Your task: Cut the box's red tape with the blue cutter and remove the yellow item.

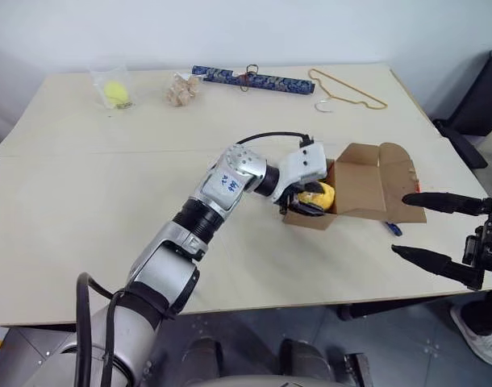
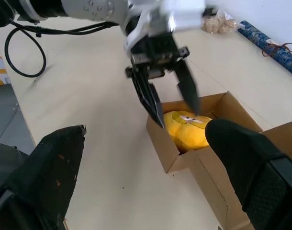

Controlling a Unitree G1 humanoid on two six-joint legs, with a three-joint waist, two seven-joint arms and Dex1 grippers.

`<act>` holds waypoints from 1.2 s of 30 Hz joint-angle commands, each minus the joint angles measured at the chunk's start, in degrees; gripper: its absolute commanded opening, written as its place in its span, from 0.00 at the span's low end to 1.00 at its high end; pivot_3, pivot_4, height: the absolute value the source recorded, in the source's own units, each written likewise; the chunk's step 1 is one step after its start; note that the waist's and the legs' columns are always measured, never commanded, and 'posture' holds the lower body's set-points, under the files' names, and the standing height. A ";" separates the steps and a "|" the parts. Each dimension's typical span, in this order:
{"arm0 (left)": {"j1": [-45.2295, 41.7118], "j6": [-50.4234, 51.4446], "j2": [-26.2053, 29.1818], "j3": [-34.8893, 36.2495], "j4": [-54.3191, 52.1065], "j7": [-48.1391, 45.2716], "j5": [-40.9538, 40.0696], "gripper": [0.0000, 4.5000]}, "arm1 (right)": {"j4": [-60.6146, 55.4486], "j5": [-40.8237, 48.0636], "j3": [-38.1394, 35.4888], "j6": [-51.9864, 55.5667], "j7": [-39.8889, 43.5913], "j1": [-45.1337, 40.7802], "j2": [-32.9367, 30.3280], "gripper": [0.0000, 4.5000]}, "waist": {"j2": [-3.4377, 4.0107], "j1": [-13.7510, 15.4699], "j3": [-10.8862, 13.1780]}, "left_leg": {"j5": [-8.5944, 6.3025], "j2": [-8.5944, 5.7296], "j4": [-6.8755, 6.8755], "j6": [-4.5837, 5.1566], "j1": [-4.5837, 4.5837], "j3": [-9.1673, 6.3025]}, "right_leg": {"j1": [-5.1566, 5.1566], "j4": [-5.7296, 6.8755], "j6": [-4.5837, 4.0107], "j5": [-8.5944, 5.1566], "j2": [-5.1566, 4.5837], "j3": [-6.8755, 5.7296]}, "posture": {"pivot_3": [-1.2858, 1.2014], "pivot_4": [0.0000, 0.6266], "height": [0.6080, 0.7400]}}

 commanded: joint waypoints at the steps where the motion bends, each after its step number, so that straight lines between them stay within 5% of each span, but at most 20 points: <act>1: -3.59 -4.39 -1.10 1.74 4.78 3.59 1.10 0.69 | -1.13 1.19 -1.23 0.34 -0.07 0.19 -0.68 1.00 | 0.00 0.01 0.00 | 0.00 0.00 0.00 0.00 0.00 0.00 | 0.00 -0.01 0.00 0.00 0.00 0.00 | 0.52 0.24 1.00; 13: -8.60 -17.61 -5.55 -2.24 27.83 9.00 11.32 0.69 | -1.62 1.46 -1.11 2.47 0.00 0.91 -1.56 1.00 | -0.05 0.11 0.03 | -0.01 -0.01 -0.04 0.00 -0.12 -0.01 | -0.10 -0.09 0.00 0.00 0.00 -0.03 | 0.52 0.24 1.00; 24: -8.38 -18.42 -6.45 5.29 28.26 6.90 7.07 0.03 | -1.68 0.25 -1.10 0.46 -1.85 0.94 0.47 1.00 | -0.05 0.06 0.03 | -0.01 -0.01 -0.11 0.01 -0.12 0.00 | -0.10 -0.15 0.01 0.01 0.00 -0.06 | 0.52 0.24 1.00; 36: -4.64 -14.82 -5.20 26.42 20.32 3.94 -13.58 0.01 | 0.31 -0.40 2.44 -3.22 -5.18 -2.13 3.89 1.00 | -0.04 -0.25 0.03 | -0.01 -0.01 -0.22 0.00 -0.06 0.04 | -0.10 0.08 0.06 0.03 0.00 -0.07 | 0.52 0.24 1.00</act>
